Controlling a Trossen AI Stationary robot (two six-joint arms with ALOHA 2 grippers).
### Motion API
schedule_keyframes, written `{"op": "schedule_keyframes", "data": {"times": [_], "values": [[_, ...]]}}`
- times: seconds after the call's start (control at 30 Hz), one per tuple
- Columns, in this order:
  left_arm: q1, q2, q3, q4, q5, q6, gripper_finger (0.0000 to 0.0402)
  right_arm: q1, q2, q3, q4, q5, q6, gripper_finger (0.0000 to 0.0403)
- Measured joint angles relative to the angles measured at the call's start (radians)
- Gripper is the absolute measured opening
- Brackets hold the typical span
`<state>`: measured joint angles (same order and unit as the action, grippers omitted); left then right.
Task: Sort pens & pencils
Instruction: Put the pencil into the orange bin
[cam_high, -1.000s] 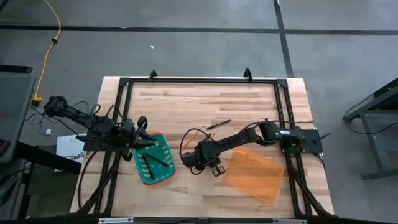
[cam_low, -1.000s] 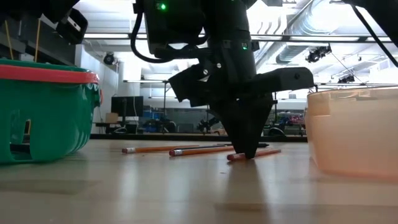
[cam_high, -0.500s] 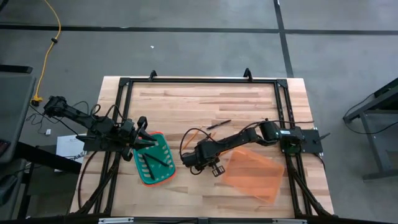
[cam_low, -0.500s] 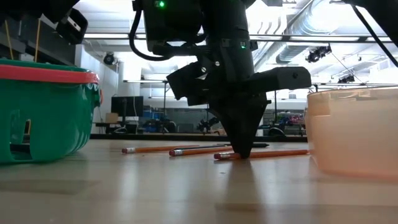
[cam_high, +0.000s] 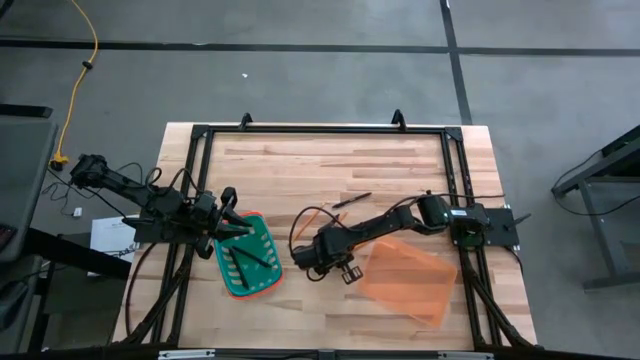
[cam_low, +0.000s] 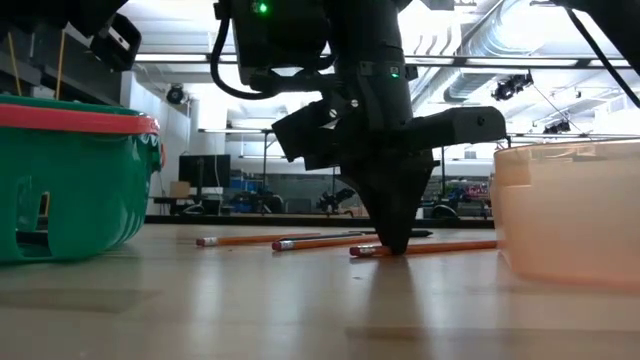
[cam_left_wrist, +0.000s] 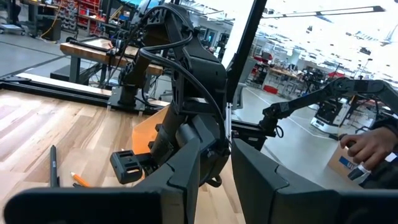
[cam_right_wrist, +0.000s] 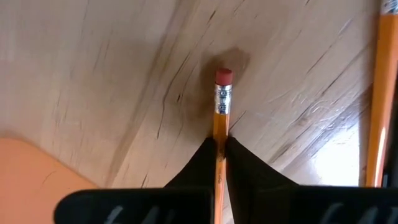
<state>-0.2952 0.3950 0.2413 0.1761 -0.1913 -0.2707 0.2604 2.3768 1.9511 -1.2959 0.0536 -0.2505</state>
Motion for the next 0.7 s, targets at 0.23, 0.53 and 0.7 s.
{"op": "schedule_keyframes", "data": {"times": [0.23,0.53,0.7], "values": [[0.000,0.000,0.000,0.000,0.000,0.000,0.0081,0.000,0.002,0.004,-0.060,0.016,-0.005,0.0001],[0.000,0.000,0.000,0.000,0.000,0.000,0.0081,0.000,0.002,0.182,-0.186,0.053,0.034,0.0000],[0.000,0.000,0.000,0.000,0.000,0.000,0.0081,0.000,0.001,0.313,-0.261,0.100,0.069,0.0000]]}}
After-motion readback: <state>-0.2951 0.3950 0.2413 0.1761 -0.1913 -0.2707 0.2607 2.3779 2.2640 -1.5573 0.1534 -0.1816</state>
